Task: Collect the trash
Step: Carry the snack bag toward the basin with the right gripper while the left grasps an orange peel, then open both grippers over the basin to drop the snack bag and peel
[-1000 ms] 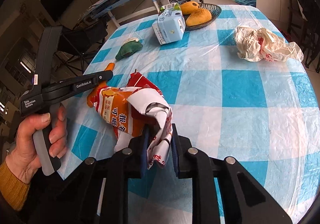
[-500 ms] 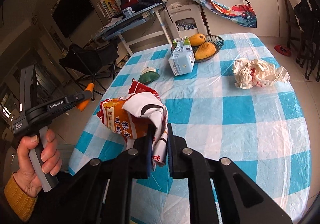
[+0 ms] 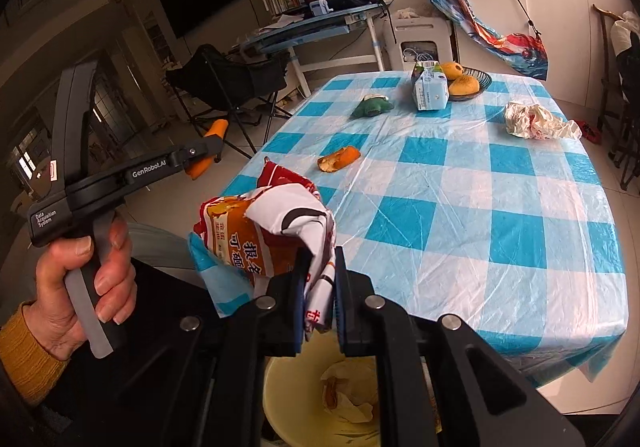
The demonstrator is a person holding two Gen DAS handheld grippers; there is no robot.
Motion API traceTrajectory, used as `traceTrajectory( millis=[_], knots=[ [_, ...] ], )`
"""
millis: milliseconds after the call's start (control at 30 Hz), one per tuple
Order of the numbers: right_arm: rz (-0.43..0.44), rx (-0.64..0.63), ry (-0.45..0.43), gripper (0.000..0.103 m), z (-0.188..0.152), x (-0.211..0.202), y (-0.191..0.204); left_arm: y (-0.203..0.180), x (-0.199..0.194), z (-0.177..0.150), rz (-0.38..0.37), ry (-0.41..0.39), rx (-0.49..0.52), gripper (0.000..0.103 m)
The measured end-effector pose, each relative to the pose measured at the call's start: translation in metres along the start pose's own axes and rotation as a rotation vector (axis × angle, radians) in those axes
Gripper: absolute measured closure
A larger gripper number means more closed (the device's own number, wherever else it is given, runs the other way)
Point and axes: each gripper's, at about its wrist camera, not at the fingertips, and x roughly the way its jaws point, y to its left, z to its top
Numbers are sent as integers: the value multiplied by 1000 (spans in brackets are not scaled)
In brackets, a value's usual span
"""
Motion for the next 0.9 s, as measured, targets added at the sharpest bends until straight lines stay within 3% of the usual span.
traceTrajectory(
  millis=[333,400,533,700,900],
  knots=[
    [-92,-210,187,88,-53,17,47,4,-35,-34,-6,-1,12,88],
    [-120,-218,223,75,-58,24,47,4,-37,-39,-9,4,16,88],
    [-110,-130,155,64,-50,14,34,1,-41,-48,-17,18,28,88],
    [-83,17,8,52,-36,-7,13,-11,-47,-61,-35,37,63,88],
    [-71,142,-98,46,-28,-20,-6,-31,-54,-79,-68,67,127,88]
  ],
)
